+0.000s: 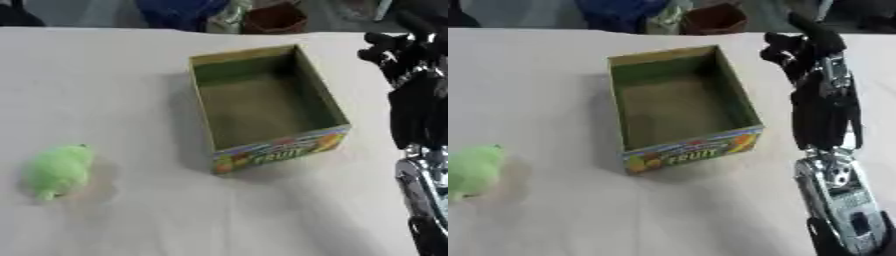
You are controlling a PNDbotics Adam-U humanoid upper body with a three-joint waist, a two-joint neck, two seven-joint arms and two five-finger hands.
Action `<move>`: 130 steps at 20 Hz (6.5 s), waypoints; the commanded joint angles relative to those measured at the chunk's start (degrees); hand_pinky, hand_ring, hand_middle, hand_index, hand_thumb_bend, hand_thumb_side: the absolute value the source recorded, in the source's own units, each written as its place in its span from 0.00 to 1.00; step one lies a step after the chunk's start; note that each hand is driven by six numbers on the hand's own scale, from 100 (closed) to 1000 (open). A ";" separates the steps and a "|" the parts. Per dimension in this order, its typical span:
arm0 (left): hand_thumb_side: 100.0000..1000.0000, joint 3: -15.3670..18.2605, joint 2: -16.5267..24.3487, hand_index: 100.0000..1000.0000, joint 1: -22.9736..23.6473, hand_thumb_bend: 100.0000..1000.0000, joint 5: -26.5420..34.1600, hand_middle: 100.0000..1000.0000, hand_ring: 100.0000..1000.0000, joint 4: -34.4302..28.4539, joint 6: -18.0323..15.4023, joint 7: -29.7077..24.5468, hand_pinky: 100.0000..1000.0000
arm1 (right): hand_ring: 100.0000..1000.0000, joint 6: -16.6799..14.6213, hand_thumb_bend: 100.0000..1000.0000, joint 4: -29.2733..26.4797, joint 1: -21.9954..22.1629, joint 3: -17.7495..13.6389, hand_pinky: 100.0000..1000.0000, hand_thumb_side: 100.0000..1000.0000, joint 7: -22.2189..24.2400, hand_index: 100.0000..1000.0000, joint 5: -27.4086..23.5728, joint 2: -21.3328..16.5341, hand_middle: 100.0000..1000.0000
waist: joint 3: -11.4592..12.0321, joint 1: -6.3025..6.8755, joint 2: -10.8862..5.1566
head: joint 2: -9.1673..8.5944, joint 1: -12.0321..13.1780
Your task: Pick up objects on the table and place them in the box.
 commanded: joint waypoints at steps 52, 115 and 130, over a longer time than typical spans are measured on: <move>1.00 -23.38 11.33 0.98 -18.66 0.61 -6.99 0.76 0.76 8.64 -12.06 -33.38 0.70 | 0.78 0.50 0.00 -1.16 0.60 1.13 0.73 0.98 2.57 0.85 -0.14 -1.12 0.49 | 0.00 0.04 -0.95 | -1.23 2.66; 0.15 -27.41 5.26 0.64 -21.69 0.00 -27.81 0.41 0.49 18.10 -9.39 -15.98 0.43 | 0.80 1.03 0.00 -1.16 1.49 1.63 0.74 0.98 3.98 0.86 0.14 -0.27 0.48 | -0.60 -0.04 -0.36 | -0.78 1.24; 0.17 -25.15 2.77 0.53 -24.69 0.00 -28.10 0.30 0.39 13.37 -8.66 -11.42 0.31 | 0.79 -0.15 0.00 -1.16 0.29 1.23 0.73 0.98 3.65 0.85 -0.49 -1.13 0.49 | -1.60 0.11 0.20 | -3.05 -0.25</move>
